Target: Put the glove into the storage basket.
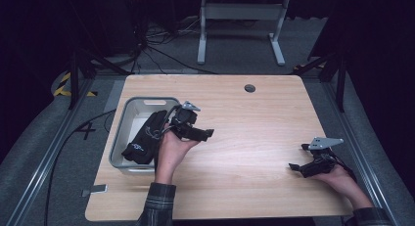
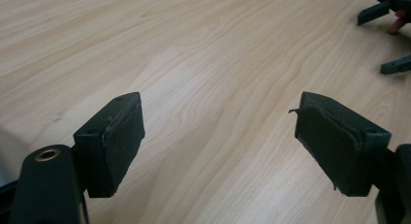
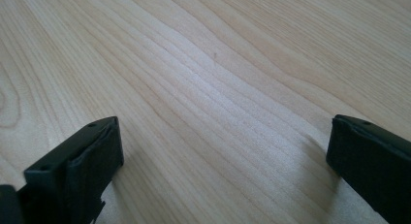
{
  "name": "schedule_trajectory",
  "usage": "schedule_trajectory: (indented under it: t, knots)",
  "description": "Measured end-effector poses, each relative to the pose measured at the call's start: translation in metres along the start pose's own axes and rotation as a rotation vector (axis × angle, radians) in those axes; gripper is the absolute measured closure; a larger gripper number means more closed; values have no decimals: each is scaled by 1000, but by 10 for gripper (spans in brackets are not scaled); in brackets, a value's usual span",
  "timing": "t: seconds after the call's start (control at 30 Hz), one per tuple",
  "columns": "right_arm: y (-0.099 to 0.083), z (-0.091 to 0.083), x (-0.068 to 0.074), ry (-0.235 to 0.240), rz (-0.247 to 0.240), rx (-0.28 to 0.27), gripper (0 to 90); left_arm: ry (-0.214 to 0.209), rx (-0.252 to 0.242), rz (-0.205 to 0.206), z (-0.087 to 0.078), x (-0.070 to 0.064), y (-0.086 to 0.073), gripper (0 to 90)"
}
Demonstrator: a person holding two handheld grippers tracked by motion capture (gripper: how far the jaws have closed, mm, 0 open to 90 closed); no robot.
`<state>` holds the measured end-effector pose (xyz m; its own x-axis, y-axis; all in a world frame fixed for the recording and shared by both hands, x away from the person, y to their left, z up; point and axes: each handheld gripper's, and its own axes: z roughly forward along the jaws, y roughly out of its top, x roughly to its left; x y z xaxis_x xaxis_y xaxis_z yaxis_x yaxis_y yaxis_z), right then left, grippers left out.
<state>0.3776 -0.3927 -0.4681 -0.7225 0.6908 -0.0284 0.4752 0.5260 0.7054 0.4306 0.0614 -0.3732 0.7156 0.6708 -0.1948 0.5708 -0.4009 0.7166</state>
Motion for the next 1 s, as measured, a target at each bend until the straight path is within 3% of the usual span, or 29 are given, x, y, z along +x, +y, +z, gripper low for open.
schedule_trajectory:
  t: [0.33,0.6,0.8,1.0]
  knots:
    - [0,0,0,4,-1,1,1,-23,9,79,33,-38,-4,158]
    - [0,0,0,4,-2,0,1,-22,21,116,60,-55,-15,147]
    - [0,0,0,4,-2,1,1,-2,71,159,87,-69,-23,127]
    - [0,0,0,5,-3,1,1,9,85,178,104,-73,-29,78]
